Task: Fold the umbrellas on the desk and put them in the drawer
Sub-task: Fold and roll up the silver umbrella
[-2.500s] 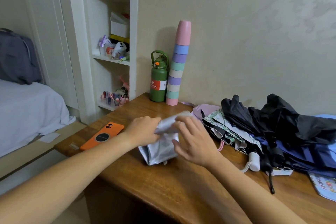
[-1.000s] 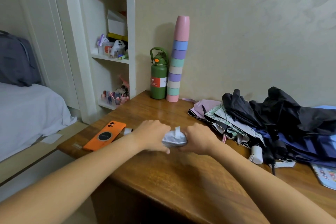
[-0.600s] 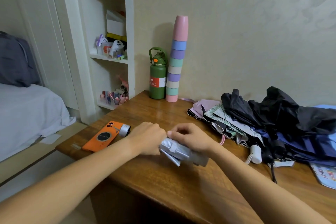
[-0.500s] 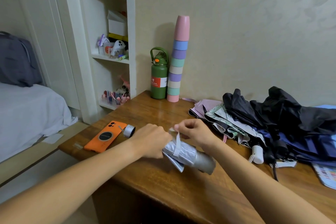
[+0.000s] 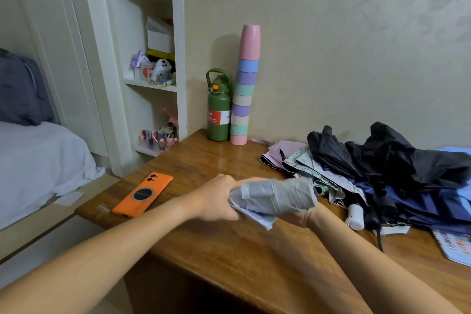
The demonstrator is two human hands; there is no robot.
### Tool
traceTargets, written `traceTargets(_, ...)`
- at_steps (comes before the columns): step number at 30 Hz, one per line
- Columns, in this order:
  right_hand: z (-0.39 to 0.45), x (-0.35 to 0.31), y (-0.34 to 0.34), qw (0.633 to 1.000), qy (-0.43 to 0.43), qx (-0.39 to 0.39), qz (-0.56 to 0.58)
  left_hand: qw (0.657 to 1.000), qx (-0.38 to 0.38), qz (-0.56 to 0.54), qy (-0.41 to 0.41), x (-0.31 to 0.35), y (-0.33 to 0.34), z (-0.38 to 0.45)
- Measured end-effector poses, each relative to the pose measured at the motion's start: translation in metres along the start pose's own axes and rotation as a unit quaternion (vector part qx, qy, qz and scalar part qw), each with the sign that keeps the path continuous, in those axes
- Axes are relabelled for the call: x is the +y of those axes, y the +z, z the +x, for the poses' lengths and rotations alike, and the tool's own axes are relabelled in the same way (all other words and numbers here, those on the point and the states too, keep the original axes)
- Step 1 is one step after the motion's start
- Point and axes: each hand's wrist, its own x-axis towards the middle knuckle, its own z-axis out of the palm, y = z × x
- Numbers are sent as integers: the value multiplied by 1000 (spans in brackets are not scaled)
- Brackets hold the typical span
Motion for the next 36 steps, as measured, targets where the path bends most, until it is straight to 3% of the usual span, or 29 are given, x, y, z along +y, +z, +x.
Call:
traceTargets(1, -1, 2, 0, 1000, 28, 2, -11, 999, 0, -43, -8, -2, 0, 1)
traceTargets(2, -9, -6, 7, 997, 13, -69, -15, 996, 0, -86, -14, -4, 0, 1)
traceTargets(6, -25, -31, 31, 967, -35, -208, 144, 977, 15, -202, -74, -12, 1, 2)
traceTargets(13, -17, -14, 34, 987, -142, -68, -22, 920, 9, -369, -128, -11, -1, -1)
traceTargets(20, -14, -10, 37, 989, -119, 1, -85, 880, 12, -448, -155, -13, -2, 3)
traceTargets(25, -11, -6, 36, 991, -82, 22, -104, 888, 86, -377, -248, -23, 8, 7)
traceTargets(30, -9, -7, 57, 993, -71, 6, -92, 898, 172, -225, -338, -31, 20, 19)
traceTargets(36, -7, -13, 82, 994, -73, 15, -73, 907, 232, 116, -332, -26, 32, 25)
